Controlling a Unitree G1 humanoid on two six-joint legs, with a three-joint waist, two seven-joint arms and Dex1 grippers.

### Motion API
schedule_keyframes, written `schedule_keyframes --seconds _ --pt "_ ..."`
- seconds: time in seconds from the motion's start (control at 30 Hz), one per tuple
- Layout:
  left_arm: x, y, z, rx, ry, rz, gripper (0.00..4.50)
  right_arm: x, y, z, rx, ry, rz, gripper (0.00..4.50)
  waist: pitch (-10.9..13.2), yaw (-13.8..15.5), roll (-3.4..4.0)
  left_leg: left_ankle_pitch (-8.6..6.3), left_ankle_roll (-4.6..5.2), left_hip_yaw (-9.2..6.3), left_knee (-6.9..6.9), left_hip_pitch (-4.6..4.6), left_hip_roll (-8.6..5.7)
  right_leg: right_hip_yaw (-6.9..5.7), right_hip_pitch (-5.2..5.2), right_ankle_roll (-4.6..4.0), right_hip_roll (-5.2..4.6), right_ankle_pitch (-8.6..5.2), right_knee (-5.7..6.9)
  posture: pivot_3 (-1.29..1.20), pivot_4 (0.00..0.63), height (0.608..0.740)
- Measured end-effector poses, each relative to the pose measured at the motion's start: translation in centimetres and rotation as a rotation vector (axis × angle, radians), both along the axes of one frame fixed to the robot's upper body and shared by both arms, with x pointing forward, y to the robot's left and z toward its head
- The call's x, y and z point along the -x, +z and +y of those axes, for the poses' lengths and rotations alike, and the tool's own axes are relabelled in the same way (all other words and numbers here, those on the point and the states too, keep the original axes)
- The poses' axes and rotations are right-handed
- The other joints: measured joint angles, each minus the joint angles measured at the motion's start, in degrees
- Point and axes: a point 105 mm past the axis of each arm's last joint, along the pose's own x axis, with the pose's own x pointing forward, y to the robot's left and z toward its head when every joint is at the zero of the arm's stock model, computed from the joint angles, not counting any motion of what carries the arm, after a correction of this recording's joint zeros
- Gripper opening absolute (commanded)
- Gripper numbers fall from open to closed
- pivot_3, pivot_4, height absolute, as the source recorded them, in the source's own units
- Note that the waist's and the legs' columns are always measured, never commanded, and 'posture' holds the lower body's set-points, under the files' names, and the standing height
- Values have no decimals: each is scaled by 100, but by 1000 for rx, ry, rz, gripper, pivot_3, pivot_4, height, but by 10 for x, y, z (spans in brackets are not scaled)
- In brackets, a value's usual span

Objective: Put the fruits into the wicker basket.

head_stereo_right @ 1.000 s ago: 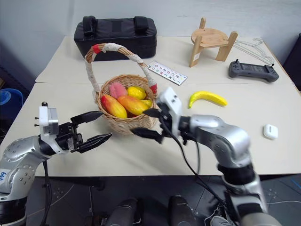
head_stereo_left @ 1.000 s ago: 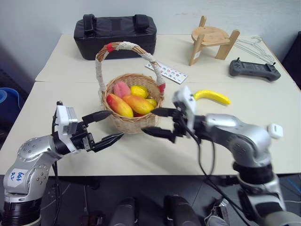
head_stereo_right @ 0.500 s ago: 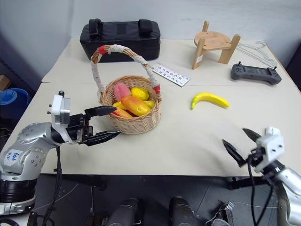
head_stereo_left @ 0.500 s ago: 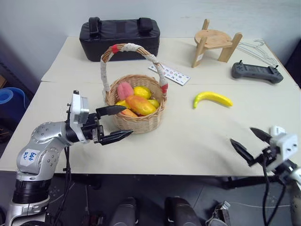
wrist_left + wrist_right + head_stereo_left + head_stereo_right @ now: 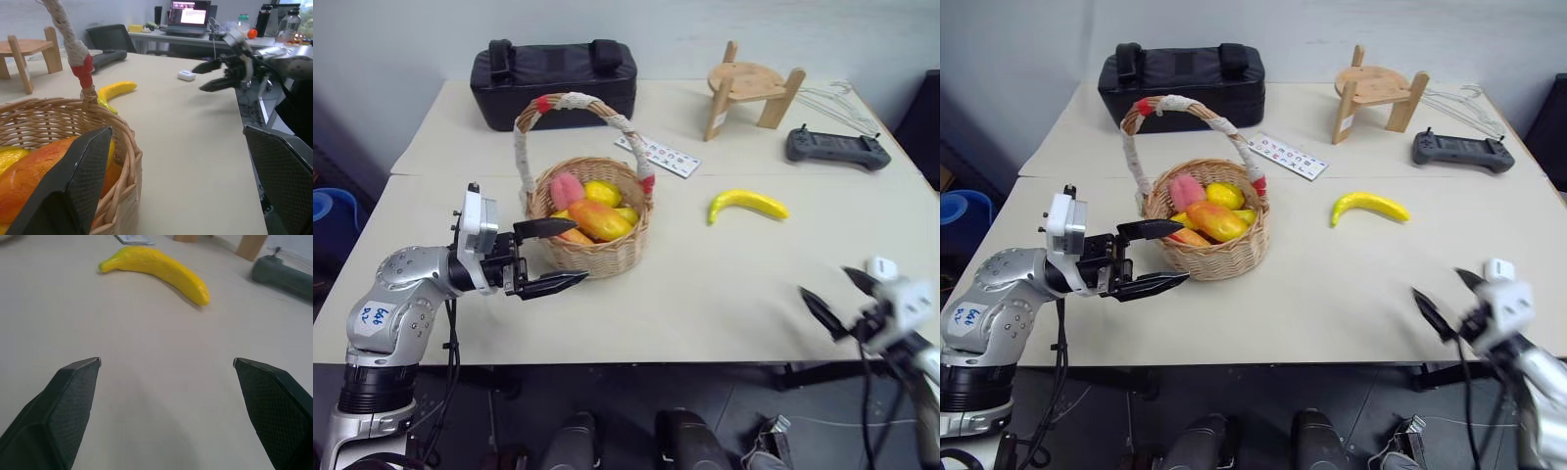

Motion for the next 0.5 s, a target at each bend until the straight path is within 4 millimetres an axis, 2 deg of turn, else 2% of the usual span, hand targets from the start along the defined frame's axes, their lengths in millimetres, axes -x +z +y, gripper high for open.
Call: schedule_keyframes --seconds 0.1,0.17,0.33,0.5 --pt "-1 1 -1 -4 -3 -8 4500 -42 23 38 -9 -9 57 4489 1 -12 2 0 -10 -5 -1 -6 3 -9 -11 -7 1 -4 2 0 150 740" --pt "-1 2 -2 -4 -1 -13 4500 -62 30 57 22 -40 93 4489 1 0 2 2 -14 -9 0 -29 4 -14 -34 -8 2 -5 2 0 150 740" --pt "2 -3 -1 -6 17 3 4500 -92 20 114 -22 -81 178 4489 1 26 2 3 -6 -2 18 -100 -3 -30 -98 -5 -4 -3 47 0 150 740" --pt "7 -6 -4 -8 31 7 4500 -123 23 127 -12 -241 170 4489 1 -2 1 12 6 -1 45 -130 -8 -37 -112 4 -8 2 52 0 150 740"
